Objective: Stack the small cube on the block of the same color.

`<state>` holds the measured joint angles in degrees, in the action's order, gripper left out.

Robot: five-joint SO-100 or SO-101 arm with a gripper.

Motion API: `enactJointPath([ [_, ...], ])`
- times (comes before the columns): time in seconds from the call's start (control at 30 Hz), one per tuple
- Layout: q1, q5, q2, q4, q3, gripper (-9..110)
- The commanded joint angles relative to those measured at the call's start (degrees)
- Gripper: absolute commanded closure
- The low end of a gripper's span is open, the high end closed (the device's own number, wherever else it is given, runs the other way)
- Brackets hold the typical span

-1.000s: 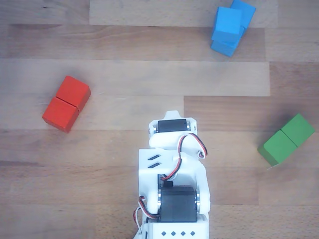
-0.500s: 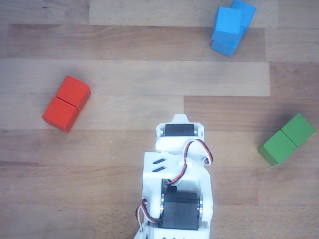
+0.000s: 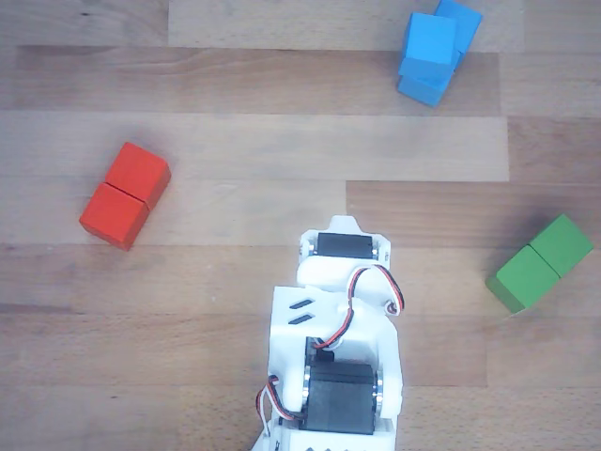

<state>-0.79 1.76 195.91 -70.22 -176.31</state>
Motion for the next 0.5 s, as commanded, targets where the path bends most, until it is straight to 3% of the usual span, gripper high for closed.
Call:
enactJointPath([
  [0.0,0.0,-1.3,1.8,0.0,0.3,101],
  [0.47,1.8,3.6,1.8,0.1,0.4,101],
])
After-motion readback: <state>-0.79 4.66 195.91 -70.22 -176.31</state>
